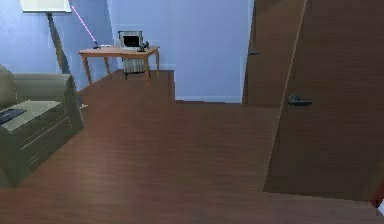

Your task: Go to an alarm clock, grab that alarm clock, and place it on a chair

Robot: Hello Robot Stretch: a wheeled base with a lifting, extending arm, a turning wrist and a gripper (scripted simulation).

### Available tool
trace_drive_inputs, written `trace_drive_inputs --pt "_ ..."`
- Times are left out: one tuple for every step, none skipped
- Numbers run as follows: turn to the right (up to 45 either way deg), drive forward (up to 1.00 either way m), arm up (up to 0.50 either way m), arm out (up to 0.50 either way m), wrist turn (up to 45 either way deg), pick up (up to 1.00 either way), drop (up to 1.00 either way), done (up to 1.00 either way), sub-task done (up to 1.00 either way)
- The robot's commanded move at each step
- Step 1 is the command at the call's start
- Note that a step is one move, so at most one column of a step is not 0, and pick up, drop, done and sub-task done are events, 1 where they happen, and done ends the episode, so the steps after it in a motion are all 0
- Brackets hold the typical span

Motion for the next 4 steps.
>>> trace_drive_inputs --pt "0.0 1.00 0.00 0.00 0.0 0.00 0.00 0.00 0.00" --pt "21.0 0.00 0.00 0.00 0.0 0.00 0.00 0.00 0.00" --pt "0.0 1.00 0.00 0.00 0.0 0.00 0.00 0.00 0.00" --pt "21.0 0.00 0.00 0.00 0.0 0.00 0.00 0.00 0.00"
